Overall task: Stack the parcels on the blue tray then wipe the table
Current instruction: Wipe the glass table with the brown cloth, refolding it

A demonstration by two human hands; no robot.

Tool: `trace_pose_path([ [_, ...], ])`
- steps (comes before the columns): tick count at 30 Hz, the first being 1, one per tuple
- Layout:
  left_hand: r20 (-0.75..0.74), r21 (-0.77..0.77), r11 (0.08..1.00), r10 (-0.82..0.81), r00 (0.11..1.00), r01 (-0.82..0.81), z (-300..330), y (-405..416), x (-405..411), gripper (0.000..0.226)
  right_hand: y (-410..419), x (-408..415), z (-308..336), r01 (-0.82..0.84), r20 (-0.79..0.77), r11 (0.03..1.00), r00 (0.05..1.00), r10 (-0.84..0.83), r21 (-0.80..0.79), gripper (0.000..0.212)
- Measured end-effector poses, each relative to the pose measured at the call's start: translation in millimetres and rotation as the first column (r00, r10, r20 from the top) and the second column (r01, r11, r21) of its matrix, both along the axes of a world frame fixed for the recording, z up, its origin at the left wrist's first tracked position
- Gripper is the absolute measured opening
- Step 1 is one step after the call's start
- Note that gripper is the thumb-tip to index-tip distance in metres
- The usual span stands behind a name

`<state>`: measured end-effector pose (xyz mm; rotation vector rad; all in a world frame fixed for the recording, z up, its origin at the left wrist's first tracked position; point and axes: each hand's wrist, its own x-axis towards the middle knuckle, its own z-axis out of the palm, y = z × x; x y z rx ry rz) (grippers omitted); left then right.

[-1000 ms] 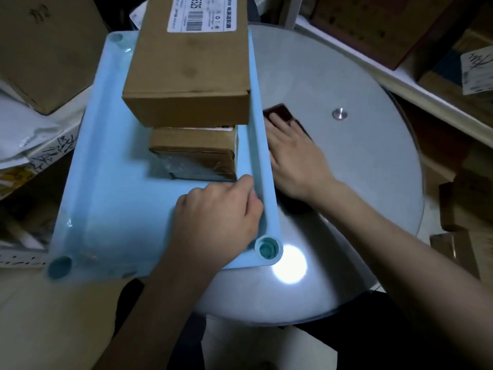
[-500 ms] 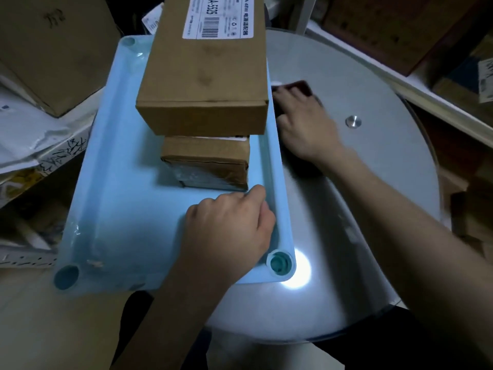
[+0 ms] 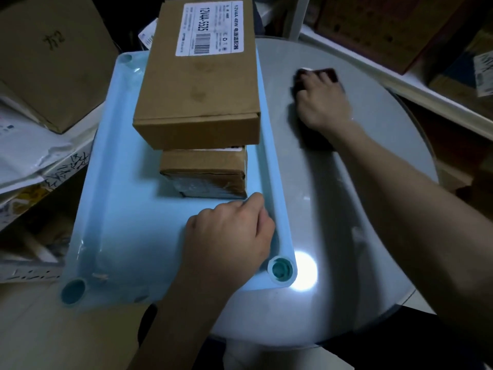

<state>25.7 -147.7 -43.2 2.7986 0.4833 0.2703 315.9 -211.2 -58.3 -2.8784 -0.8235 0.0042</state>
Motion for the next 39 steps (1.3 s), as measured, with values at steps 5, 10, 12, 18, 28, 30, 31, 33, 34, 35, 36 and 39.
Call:
trace_pose_path([
  [5,0.019,0.003,1.0,-0.008,1.0,0.008,3,-1,1,0.024,-12,-88,-2,-0.383,-0.038,0.923,0.923,0.384,0.035,0.058],
  [10,0.015,-0.009,1.0,-0.026,1.0,0.026,3,1,0,0.025,-133,-98,4,-0.115,-0.07,0.992,0.99,0.119,0.061,0.064],
  [12,0.013,-0.007,1.0,-0.021,1.0,0.021,3,0,0,0.025,-148,-64,6,0.014,-0.075,0.999,0.997,-0.011,0.039,0.066],
  [18,0.008,0.002,0.999,-0.039,0.999,0.039,2,1,0,0.026,-67,-29,4,0.033,0.002,0.999,0.999,-0.033,-0.023,0.065],
  [28,0.006,0.007,0.999,-0.036,0.999,0.036,4,0,-2,0.024,-139,-157,4,-0.365,-0.121,0.931,0.923,0.365,0.025,0.064],
  [30,-0.008,-0.019,0.999,-0.041,0.999,0.04,5,0,-2,0.024,-163,-125,7,-0.229,-0.115,0.973,0.966,0.232,0.037,0.066],
  [31,-0.012,-0.033,0.999,-0.037,0.999,0.036,6,0,-2,0.024,-166,-105,9,-0.134,-0.107,0.99,0.985,0.137,0.031,0.066],
  [33,-0.016,-0.04,0.999,-0.028,0.999,0.027,7,0,-1,0.023,-150,-74,10,0.047,-0.083,0.999,0.995,-0.047,-0.002,0.065],
  [34,-0.021,-0.04,0.999,-0.028,0.999,0.028,7,0,-1,0.023,-134,-66,9,0.093,-0.069,0.996,0.993,-0.093,-0.009,0.066],
  [35,-0.024,-0.042,0.999,-0.028,0.999,0.027,7,0,-1,0.023,-115,-64,7,0.109,-0.055,0.994,0.992,-0.109,-0.008,0.066],
  [36,-0.027,-0.045,0.999,-0.026,0.999,0.025,7,0,-1,0.023,-95,-68,5,0.095,-0.042,0.995,0.995,-0.095,-0.006,0.066],
  [39,-0.041,-0.059,0.998,-0.015,0.999,0.012,9,-1,-1,0.023,-53,-108,0,-0.094,-0.012,0.996,0.996,0.094,0.006,0.068],
])
